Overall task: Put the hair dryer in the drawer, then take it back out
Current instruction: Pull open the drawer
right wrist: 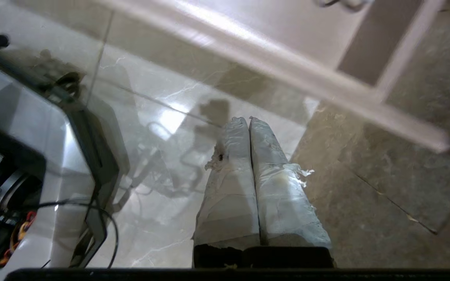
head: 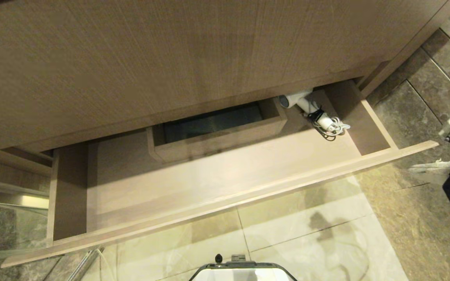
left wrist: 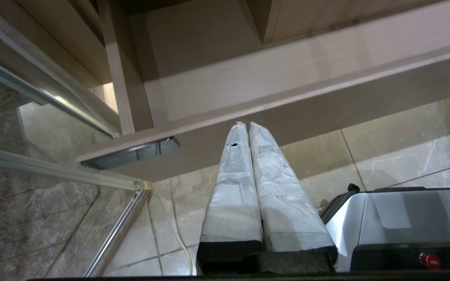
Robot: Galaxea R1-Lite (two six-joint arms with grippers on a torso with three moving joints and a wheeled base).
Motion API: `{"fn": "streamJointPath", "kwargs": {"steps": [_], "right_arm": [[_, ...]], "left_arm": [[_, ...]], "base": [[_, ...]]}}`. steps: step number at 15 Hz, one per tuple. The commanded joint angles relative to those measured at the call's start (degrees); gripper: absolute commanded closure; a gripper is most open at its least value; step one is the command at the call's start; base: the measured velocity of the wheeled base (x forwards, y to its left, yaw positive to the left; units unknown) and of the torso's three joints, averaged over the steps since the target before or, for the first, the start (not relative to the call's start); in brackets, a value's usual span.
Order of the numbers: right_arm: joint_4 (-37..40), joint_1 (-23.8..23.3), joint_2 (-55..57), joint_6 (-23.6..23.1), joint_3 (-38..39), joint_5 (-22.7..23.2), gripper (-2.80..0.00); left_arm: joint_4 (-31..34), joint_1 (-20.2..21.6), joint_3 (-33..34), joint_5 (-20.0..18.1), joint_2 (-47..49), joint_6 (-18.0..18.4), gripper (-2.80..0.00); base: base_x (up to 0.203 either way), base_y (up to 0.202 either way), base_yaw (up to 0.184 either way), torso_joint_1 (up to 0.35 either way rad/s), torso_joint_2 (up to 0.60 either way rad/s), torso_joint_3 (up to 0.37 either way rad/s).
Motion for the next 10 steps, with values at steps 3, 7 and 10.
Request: {"fn": "streamJointPath", "kwargs": {"steps": [3, 7, 10], "right_arm": [[-0.21, -2.02, 6.29, 0.42, -6.51, -0.43, 0.00], [-3.25, -4.65, 14.70, 4.28, -13.04, -0.33, 0.00], [-8.08, -5.25, 21.63, 11.70, -15.98, -0.04, 0.00]], "left_arm": [[0.01, 0.02, 0.04, -0.01, 0.00, -0.01, 0.00], [0.01, 0.00, 0.06, -0.04, 0.00, -0.01, 0.00], [0.01, -0.01, 0.04, 0.00, 0.00, -0.01, 0.00]], "base": [[0.000, 0.000, 0.000, 0.000, 0.00, 0.000], [0.000, 0.000, 0.000, 0.000, 0.00, 0.000], [0.000, 0.000, 0.000, 0.000, 0.00, 0.000]]}}
